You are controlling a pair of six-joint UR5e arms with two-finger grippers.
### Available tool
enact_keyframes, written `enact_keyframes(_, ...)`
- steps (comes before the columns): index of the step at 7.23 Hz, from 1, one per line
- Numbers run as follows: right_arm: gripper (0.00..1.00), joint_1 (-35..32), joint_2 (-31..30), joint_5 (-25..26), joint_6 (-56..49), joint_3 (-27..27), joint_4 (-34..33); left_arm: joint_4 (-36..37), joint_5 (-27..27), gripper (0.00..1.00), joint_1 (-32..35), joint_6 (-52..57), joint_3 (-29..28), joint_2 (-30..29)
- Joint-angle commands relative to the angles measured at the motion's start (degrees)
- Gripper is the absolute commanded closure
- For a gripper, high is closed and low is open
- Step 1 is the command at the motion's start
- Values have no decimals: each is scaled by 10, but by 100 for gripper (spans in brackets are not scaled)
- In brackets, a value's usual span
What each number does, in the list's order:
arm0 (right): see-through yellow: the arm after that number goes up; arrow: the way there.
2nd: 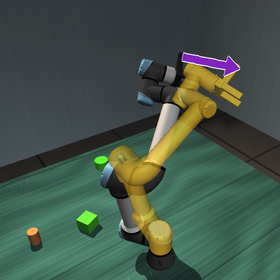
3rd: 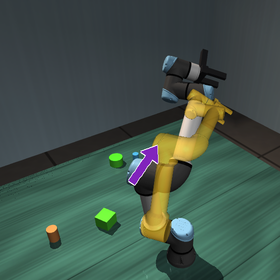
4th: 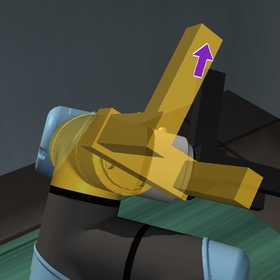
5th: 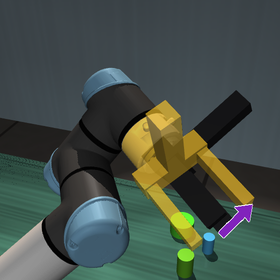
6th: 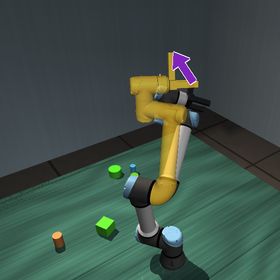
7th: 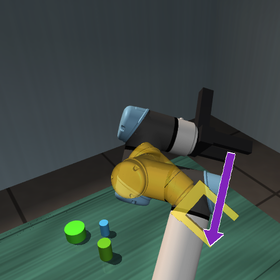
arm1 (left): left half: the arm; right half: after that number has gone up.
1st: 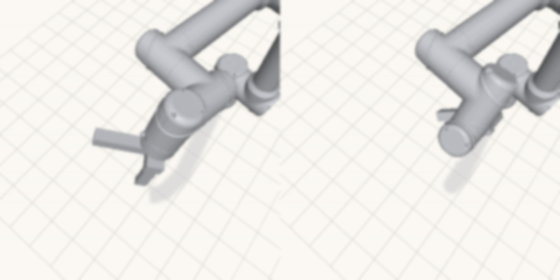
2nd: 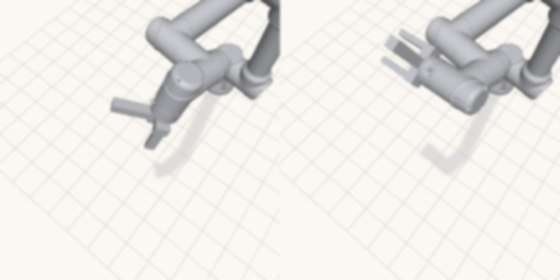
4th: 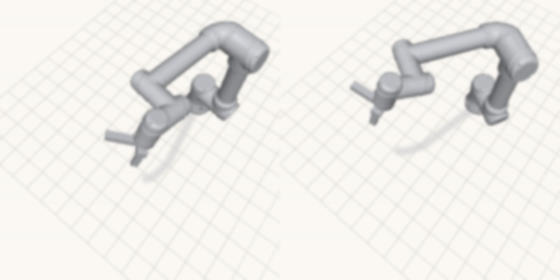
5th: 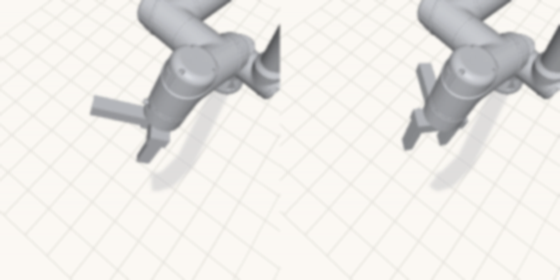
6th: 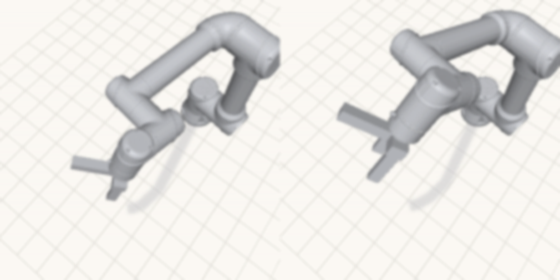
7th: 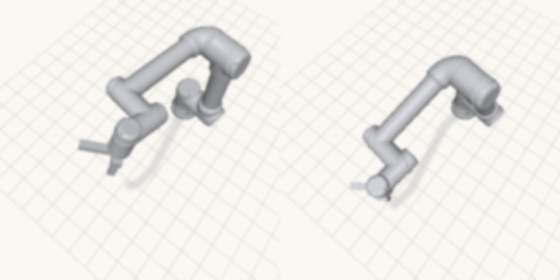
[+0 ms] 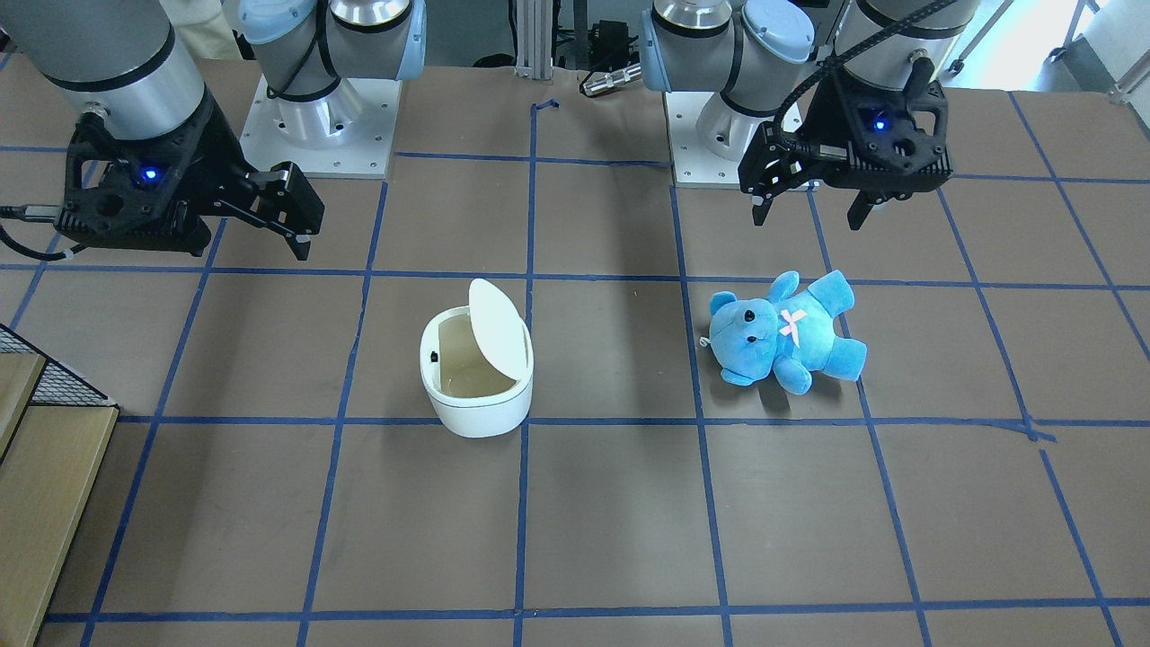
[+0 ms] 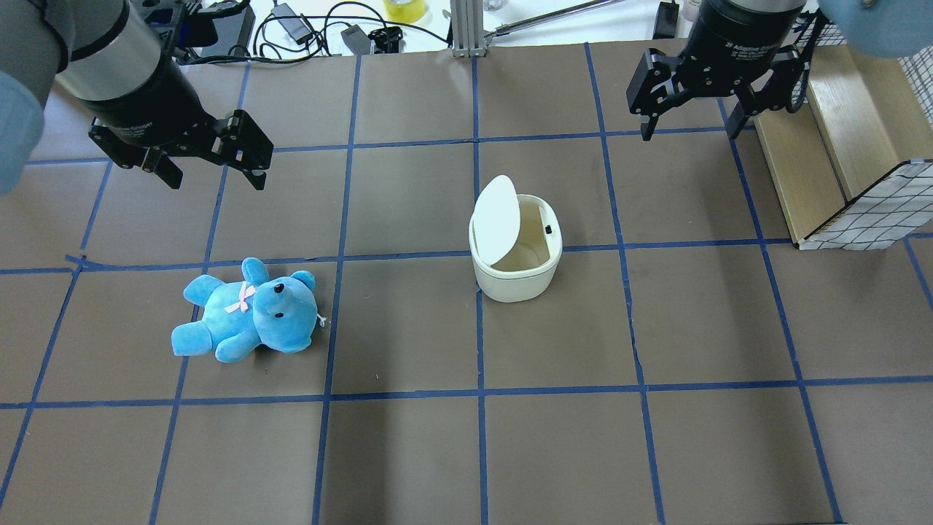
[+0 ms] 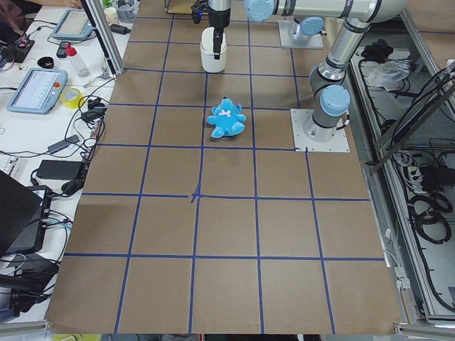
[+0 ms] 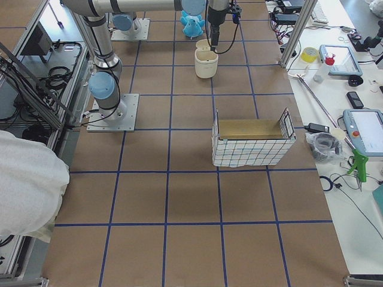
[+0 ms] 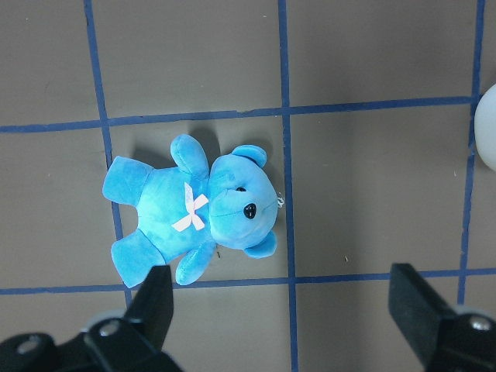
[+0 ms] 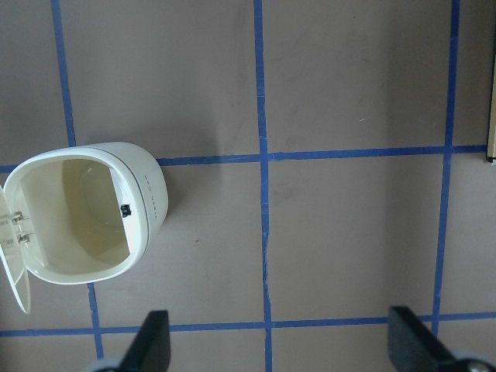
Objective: Open trash can with right arm
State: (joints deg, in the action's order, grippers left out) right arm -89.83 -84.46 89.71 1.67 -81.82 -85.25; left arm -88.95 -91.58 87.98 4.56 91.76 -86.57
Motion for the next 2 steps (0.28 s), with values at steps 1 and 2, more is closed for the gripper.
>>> enact_keyframes(1, 1, -1, 0, 0, 0, 0, 0, 0, 0, 0, 0, -1, 0, 0)
enact_keyframes(2, 1, 0, 0, 0, 0, 0, 0, 0, 0, 0, 0, -1, 0, 0)
